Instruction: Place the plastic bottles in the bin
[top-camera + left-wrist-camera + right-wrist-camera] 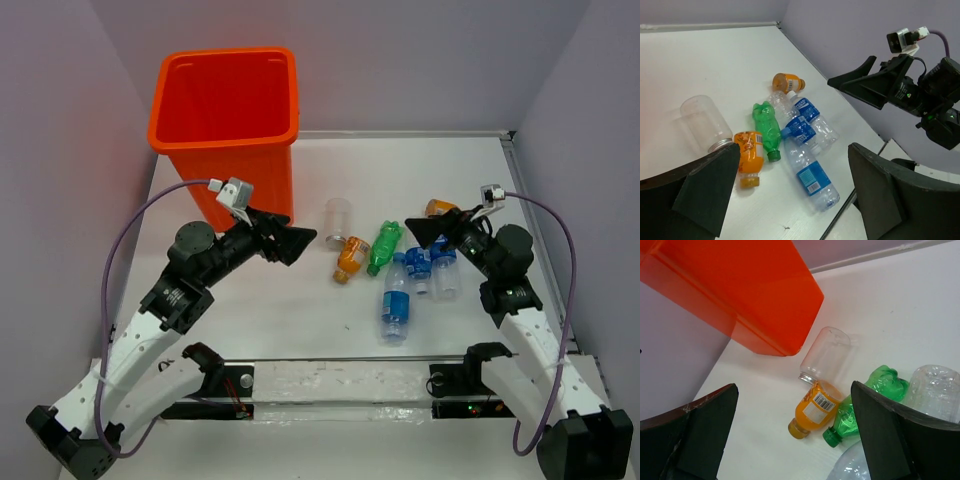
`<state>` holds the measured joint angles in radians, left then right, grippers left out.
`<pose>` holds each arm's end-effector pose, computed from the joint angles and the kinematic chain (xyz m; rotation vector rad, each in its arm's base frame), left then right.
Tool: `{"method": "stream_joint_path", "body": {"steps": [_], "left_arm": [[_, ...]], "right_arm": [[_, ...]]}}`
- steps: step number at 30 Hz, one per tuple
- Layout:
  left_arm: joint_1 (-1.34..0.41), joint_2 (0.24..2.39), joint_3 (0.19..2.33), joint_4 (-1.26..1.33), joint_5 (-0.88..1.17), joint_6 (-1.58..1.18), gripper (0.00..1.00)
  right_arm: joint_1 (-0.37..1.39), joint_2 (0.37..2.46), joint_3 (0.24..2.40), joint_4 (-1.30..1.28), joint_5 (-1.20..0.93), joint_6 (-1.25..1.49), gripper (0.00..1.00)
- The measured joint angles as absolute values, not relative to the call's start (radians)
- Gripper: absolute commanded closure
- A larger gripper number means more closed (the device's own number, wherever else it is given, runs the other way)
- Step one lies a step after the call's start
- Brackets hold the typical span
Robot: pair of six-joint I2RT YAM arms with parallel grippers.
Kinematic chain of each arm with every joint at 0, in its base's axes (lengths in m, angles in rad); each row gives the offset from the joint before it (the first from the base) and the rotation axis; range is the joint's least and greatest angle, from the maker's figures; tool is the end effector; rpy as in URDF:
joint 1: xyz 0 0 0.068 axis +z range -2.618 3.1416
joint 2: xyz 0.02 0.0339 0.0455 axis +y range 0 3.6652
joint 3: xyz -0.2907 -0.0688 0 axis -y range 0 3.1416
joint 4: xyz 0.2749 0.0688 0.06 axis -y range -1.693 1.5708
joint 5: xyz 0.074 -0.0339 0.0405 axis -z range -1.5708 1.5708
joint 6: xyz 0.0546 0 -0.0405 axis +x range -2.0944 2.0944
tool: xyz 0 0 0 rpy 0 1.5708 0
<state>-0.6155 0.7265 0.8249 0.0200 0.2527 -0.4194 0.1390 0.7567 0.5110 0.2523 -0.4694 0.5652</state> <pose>0.1524 -0.1245 0.4083 0.3664 1.4964 -1.0178 0.2071 0.0539 0.3052 -0.0379 1.6400 0.9116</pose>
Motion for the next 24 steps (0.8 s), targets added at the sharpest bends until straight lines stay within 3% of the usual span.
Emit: {"method": "stream_joint_path", "body": {"steps": [16,24], "left_arm": [[-0.676,0.905,0.587,0.56,0.445,-0.687,0.01],[-0.869,1.078,0.617,0.543,0.251,-0.648,0.01]], "right_arm": [[0.139,0.642,0.483,0.256,-0.374,0.553,0.04],[0.139,0.64,0.478,0.255,-0.354,0.548,0.05]]}}
